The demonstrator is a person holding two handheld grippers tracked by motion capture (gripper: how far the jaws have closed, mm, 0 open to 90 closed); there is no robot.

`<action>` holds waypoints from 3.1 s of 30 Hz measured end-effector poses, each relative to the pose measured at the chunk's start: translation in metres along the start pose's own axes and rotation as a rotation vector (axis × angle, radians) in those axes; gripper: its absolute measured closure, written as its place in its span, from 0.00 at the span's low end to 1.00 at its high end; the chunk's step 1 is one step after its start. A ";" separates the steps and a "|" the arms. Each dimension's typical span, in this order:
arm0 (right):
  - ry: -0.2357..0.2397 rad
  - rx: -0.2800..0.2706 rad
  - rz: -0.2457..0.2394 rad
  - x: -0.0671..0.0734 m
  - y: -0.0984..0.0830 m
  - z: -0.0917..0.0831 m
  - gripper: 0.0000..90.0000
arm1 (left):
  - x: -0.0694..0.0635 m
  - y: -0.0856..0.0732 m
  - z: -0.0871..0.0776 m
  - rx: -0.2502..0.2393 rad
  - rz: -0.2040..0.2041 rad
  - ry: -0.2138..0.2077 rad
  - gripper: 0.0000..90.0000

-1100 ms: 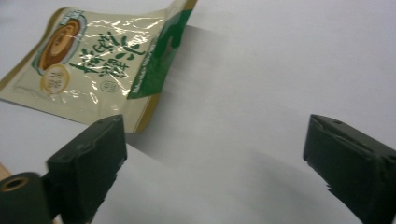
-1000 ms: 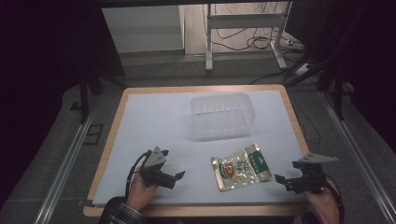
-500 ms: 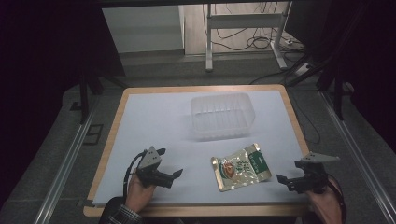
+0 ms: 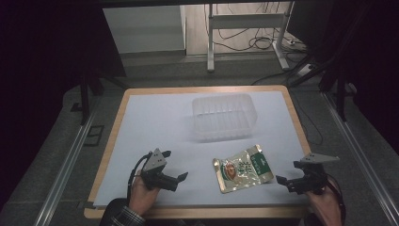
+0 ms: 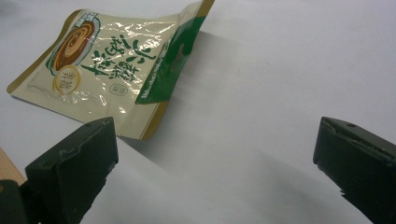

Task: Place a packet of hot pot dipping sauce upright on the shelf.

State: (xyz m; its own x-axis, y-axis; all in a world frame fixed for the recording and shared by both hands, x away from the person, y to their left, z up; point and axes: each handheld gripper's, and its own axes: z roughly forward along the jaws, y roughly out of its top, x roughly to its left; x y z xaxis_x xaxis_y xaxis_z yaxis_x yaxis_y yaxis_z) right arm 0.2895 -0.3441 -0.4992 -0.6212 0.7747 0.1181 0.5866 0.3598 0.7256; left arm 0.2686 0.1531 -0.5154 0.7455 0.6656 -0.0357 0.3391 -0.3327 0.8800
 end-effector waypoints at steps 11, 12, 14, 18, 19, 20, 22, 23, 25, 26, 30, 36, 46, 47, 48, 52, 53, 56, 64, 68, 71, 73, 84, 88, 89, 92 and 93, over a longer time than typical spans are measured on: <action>0.012 -0.027 -0.004 0.004 0.007 0.004 0.00 | -0.002 0.001 0.002 0.004 0.005 -0.005 0.00; 0.009 -0.025 -0.006 0.005 0.007 0.005 0.00 | -0.003 0.001 0.003 0.005 0.007 -0.006 0.00; 0.016 -0.038 -0.004 0.005 0.009 0.007 0.00 | -0.004 0.001 0.003 0.007 0.010 -0.006 0.00; 0.026 -0.040 0.002 0.005 0.011 0.009 0.00 | -0.004 0.001 0.004 0.010 0.012 -0.006 0.00; 0.027 -0.040 0.000 0.005 0.011 0.010 0.00 | -0.004 0.001 0.004 0.010 0.013 -0.005 0.00; 0.026 -0.036 0.002 0.006 0.012 0.011 0.00 | -0.004 0.001 0.004 0.012 0.014 -0.003 0.00; 0.030 -0.037 0.008 0.007 0.014 0.013 0.00 | -0.004 0.001 0.004 0.014 0.015 -0.002 0.00; 0.032 -0.038 0.010 0.008 0.014 0.014 0.00 | -0.004 0.001 0.005 0.017 0.015 -0.001 0.00; 0.039 -0.039 0.026 0.010 0.018 0.016 0.00 | -0.004 0.001 0.005 0.020 0.016 0.001 0.00; 0.039 -0.039 0.026 0.010 0.018 0.016 0.00 | -0.004 0.001 0.005 0.020 0.016 0.001 0.00; 0.035 -0.041 0.038 0.012 0.022 0.020 0.00 | -0.004 0.001 0.006 0.020 0.014 0.001 0.00; 0.038 -0.056 0.046 0.014 0.027 0.024 0.01 | -0.004 0.001 0.006 0.021 0.016 0.001 0.00; 0.036 0.013 0.007 0.022 0.037 0.042 0.08 | -0.004 0.000 0.007 0.026 0.016 0.002 0.00; 0.036 0.013 0.007 0.022 0.037 0.042 0.08 | -0.004 0.000 0.007 0.027 0.016 0.002 0.00; 0.030 0.025 -0.004 0.024 0.039 0.046 0.12 | -0.004 0.000 0.007 0.029 0.017 0.001 0.00; 0.006 0.055 -0.014 0.026 0.041 0.053 0.21 | -0.005 0.000 0.008 0.033 0.020 0.002 0.00; 0.005 0.088 -0.023 0.027 0.042 0.059 0.29 | -0.005 0.000 0.008 0.035 0.019 0.002 0.00; -0.024 0.124 -0.041 0.028 0.043 0.064 0.34 | -0.005 0.000 0.008 0.040 0.021 0.002 0.00; -0.012 0.145 -0.084 0.039 0.051 0.070 0.63 | -0.005 0.000 0.010 0.050 0.024 0.001 0.00; -0.025 0.147 -0.099 0.042 0.053 0.072 0.74 | -0.006 0.000 0.011 0.052 0.027 0.000 0.00; -0.014 0.160 -0.090 0.043 0.054 0.074 0.79 | -0.006 0.000 0.011 0.054 0.027 -0.001 0.00; -0.003 0.189 -0.093 0.044 0.052 0.080 0.81 | -0.006 0.000 0.011 0.054 0.028 -0.002 0.00; 0.009 0.173 -0.002 0.046 0.057 0.076 0.99 | -0.006 0.000 0.011 0.056 0.028 -0.001 0.00; 0.009 0.149 0.027 0.049 0.060 0.069 0.99 | -0.006 0.000 0.010 0.054 0.028 0.003 0.00; 0.013 0.143 0.025 0.049 0.061 0.067 0.99 | -0.006 0.000 0.011 0.055 0.028 0.004 0.00; 0.031 0.121 0.048 0.050 0.065 0.060 0.99 | -0.006 0.000 0.011 0.057 0.032 0.006 0.00; 0.031 0.121 0.048 0.050 0.065 0.060 0.99 | -0.006 0.000 0.011 0.057 0.032 0.006 0.00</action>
State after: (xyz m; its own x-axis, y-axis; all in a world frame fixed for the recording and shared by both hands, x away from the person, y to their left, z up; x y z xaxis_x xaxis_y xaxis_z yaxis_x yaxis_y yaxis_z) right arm 0.3277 -0.2507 -0.4870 -0.6052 0.7771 0.1730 0.6735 0.3839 0.6317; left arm 0.2703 0.1414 -0.5202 0.7527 0.6584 -0.0052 0.3480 -0.3912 0.8520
